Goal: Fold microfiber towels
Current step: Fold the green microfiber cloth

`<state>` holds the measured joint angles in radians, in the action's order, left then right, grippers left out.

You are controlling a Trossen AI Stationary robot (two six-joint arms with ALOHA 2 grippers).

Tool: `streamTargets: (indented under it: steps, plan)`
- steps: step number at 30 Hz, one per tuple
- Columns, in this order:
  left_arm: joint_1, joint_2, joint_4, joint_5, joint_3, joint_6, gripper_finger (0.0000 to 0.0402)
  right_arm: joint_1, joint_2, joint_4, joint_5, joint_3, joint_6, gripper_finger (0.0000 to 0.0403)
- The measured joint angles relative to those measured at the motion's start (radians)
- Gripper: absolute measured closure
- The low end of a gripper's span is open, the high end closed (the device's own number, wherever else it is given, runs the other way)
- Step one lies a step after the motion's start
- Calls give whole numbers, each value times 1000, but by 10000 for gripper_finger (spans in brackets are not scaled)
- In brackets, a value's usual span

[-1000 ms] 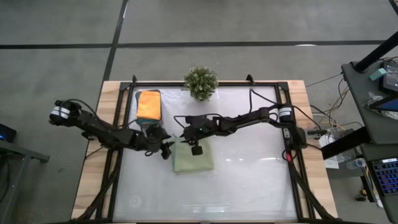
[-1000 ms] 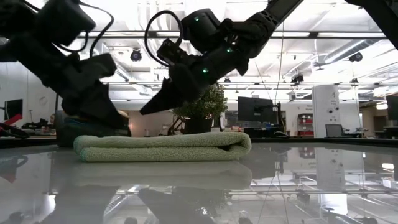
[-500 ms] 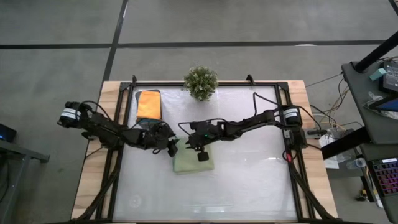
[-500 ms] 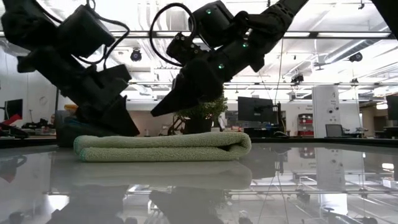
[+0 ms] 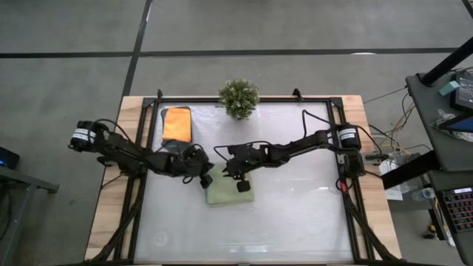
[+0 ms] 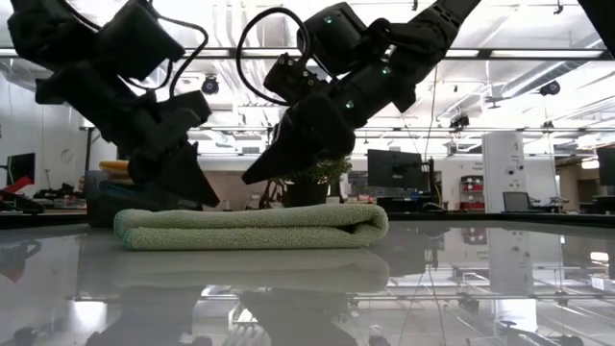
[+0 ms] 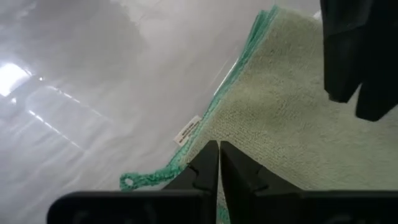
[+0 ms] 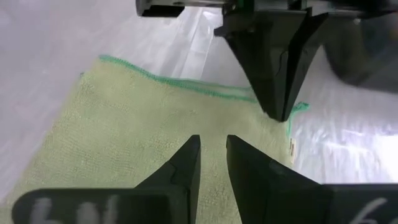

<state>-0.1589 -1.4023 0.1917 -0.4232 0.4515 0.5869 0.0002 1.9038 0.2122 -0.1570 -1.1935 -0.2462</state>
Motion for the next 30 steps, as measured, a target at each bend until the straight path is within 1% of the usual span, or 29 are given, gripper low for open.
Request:
streamTargets:
  steps: [6, 10, 13, 16, 18, 21, 24, 27, 30]
  plan:
    - [0, 79, -52, 0, 0, -12, 401, 0, -10, 3, 0, 6, 11, 335]
    - [2, 119, -84, 6, -1, 26, 383, -6, -8, 10, 0, 7, 71, 332]
    - [2, 163, -104, 88, -1, 29, 357, -27, -7, 11, 0, 7, 122, 313]
    - [-4, 208, -116, 180, -1, 55, 329, -56, -7, 18, 0, 7, 186, 283]
    - [-15, 223, -131, 206, -2, 84, 314, -70, -1, 25, 0, 7, 203, 260]
    - [-44, 234, -147, 212, -5, 89, 302, -82, 31, 90, -15, 7, 211, 231]
    - [-60, 226, -152, 217, -9, 91, 300, -91, 72, 184, -61, 7, 213, 211]
    - [-69, 204, -148, 217, -11, 92, 300, -102, 99, 229, -64, -6, 229, 203]
    - [-72, 174, -149, 217, -15, 89, 300, -117, 118, 233, -63, -30, 229, 205]
